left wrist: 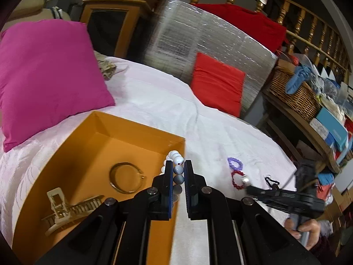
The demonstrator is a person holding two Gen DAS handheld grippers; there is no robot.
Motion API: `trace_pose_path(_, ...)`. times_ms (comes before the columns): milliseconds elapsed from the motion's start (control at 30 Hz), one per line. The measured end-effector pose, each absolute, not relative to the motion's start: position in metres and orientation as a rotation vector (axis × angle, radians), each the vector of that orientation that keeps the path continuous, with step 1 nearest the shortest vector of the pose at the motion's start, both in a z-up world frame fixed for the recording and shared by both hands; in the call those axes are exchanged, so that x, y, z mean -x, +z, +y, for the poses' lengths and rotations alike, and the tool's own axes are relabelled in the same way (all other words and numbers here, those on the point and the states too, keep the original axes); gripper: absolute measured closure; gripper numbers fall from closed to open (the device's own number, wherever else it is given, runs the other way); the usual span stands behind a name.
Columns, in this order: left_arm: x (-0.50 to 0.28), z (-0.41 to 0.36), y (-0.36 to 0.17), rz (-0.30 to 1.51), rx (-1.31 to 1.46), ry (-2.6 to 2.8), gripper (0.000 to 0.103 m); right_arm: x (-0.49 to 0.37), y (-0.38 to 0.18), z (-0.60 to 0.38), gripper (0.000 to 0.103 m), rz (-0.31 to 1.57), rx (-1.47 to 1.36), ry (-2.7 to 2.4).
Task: Organize jewelry
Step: 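Carry watch and pearl bracelet to the orange box and release the watch from the right gripper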
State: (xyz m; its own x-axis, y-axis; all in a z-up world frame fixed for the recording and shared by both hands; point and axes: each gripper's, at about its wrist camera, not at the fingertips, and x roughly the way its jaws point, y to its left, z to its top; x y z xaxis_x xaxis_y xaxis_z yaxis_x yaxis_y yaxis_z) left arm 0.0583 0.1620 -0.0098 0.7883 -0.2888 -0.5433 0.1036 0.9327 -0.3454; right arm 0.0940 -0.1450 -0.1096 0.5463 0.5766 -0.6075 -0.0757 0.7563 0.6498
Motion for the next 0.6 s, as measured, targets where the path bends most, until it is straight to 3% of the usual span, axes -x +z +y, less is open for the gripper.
trace_pose_path(267, -0.056, 0.205, -0.013, 0.624, 0.329, -0.088, 0.093, -0.083, -0.057, -0.112, 0.082, 0.787, -0.642, 0.567)
trace_pose_path(600, -0.065, 0.236, -0.036, 0.727, 0.367, 0.005, 0.093, -0.126, -0.028, 0.027, 0.082, 0.861, -0.525, 0.694)
